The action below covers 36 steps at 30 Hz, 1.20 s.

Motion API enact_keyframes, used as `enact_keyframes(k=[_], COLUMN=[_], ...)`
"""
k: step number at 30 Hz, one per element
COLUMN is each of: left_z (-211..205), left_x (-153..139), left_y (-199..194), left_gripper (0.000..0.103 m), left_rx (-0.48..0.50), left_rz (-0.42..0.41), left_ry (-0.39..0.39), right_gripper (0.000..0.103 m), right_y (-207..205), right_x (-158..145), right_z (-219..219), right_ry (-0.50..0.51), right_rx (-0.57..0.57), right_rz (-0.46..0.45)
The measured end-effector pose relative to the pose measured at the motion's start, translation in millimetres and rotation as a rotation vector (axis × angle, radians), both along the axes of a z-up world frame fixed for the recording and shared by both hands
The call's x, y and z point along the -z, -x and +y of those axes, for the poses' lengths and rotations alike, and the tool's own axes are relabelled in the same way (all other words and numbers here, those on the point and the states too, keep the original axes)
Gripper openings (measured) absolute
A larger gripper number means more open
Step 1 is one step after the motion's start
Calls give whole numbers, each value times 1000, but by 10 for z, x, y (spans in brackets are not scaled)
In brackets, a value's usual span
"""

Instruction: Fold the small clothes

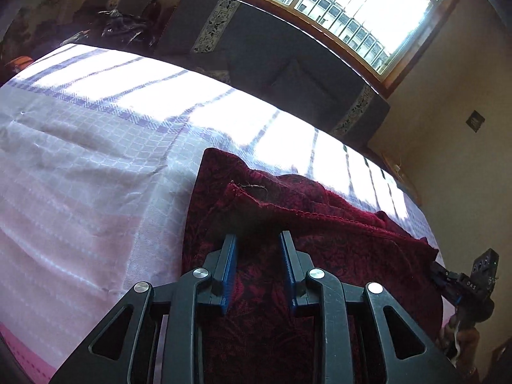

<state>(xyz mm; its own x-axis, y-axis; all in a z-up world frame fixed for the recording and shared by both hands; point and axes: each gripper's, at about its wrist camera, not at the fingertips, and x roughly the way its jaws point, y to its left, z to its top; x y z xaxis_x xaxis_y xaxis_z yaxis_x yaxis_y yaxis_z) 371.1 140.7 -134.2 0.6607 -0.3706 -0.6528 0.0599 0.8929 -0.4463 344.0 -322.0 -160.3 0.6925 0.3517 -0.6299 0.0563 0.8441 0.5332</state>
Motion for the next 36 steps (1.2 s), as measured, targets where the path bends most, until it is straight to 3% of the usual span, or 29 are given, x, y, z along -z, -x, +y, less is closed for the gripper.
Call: enact_keyframes(k=[2, 4, 6, 11, 14, 22, 25, 27, 36], left_z=[-38, -62, -90, -175, -212, -273, -298, -307, -332], left_x=[-81, -160, -235, -347, -371, -437, -440, -429, -323], left_y=[88, 180, 293, 507, 603, 751, 778, 784, 762], left_gripper=[31, 43, 55, 66, 71, 75, 76, 77, 79], left_rx=[7, 8, -4, -24, -20, -16, -16, -15, -11], left_rz=[-36, -60, -103, -174, -199, -259, -271, -272, -253], left_ry=[-78, -159, -234, -421, -499, -598, -620, -626, -641], right_gripper=[31, 33, 43, 48, 48, 48, 50, 58, 66], right_y=[166, 375, 576, 882, 956, 937, 961, 961, 968], right_x=[-193, -368, -456, -412, -291, 122, 109, 124, 124], right_z=[48, 167, 341, 911, 1119, 1281, 1307, 1340, 1412], right_ry=[-17, -29, -17, 161, 209, 259, 277, 290, 321], right_rx=[0, -29, -71, -176, -208, -218, -220, -227, -244], right_rz=[-74, -145, -185, -187, -164, -57, -68, -56, -43])
